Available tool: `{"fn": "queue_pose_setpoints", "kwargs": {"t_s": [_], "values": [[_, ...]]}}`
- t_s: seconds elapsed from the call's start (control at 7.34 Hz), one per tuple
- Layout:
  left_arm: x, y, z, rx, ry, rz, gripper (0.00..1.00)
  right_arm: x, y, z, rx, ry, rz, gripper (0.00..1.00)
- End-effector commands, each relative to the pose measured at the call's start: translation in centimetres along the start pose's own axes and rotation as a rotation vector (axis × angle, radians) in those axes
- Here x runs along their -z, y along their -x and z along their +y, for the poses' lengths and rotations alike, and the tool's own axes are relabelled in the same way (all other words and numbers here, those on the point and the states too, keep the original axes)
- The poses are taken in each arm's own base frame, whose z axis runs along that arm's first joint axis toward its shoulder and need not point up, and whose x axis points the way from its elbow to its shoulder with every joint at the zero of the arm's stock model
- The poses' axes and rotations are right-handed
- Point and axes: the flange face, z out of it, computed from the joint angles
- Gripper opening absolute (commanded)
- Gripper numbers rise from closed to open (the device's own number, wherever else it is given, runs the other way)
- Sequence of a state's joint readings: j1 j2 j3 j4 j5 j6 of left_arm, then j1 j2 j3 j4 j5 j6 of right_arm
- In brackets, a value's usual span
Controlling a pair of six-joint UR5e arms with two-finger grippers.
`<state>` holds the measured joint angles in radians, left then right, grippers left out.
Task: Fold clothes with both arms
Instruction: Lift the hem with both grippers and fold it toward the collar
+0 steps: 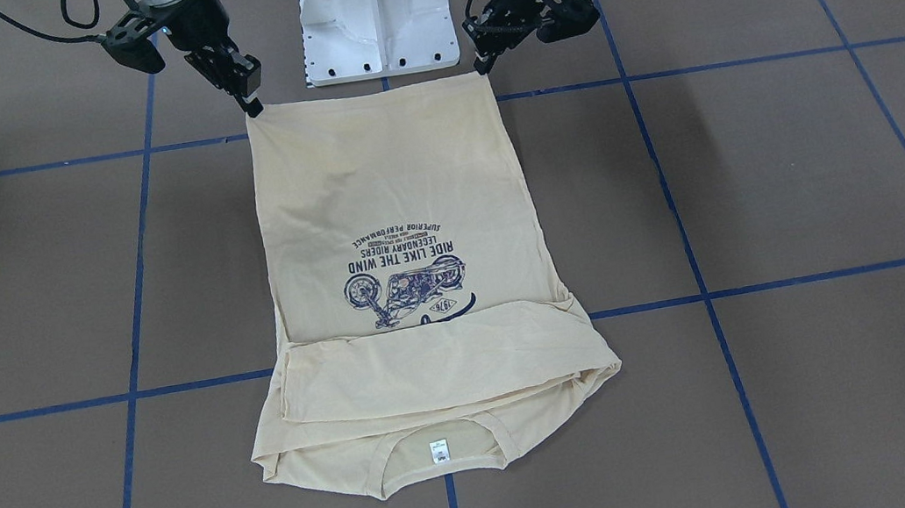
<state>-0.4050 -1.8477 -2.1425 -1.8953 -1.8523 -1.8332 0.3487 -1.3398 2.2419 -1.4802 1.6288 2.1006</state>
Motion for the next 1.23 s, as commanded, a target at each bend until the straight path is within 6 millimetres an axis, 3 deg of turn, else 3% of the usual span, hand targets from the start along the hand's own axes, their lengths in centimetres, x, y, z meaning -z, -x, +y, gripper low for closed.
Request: {"fn": "queue_pose_setpoints", "kwargs": {"t_s": [0.0,0.14,0.41,0.54,0.82,0.95,1.09], "values": [[3.9,-4.1,-7.9,-0.131,-0.124,0.067,0.00,1.4,10.4,-8.3,0.043,-0.088,0.011,0.00],[2.5,-5.2,-13.0,-0.163,-0.193,0.035,0.00,-0.8,12.2,-12.9,0.138,-0.134,0.063,0.00],[-0.7,-5.2,-24.3,-0.199,-0.306,-0.040,0.00,-6.8,20.2,-20.0,0.227,-0.216,0.182,0.00],[-2.0,-5.0,-28.4,-0.192,-0.339,-0.027,0.00,-10.0,23.0,-23.5,0.228,-0.238,0.192,0.00],[-3.2,-6.2,-32.3,-0.176,-0.369,-0.025,0.00,-15.3,25.2,-27.7,0.263,-0.251,0.195,0.00],[-5.0,-7.9,-33.9,-0.172,-0.375,-0.032,0.00,-15.8,25.7,-27.9,0.276,-0.251,0.204,0.00],[-6.4,-8.2,-35.0,-0.178,-0.378,-0.022,0.00,-17.3,25.0,-28.7,0.303,-0.251,0.226,0.00]]}}
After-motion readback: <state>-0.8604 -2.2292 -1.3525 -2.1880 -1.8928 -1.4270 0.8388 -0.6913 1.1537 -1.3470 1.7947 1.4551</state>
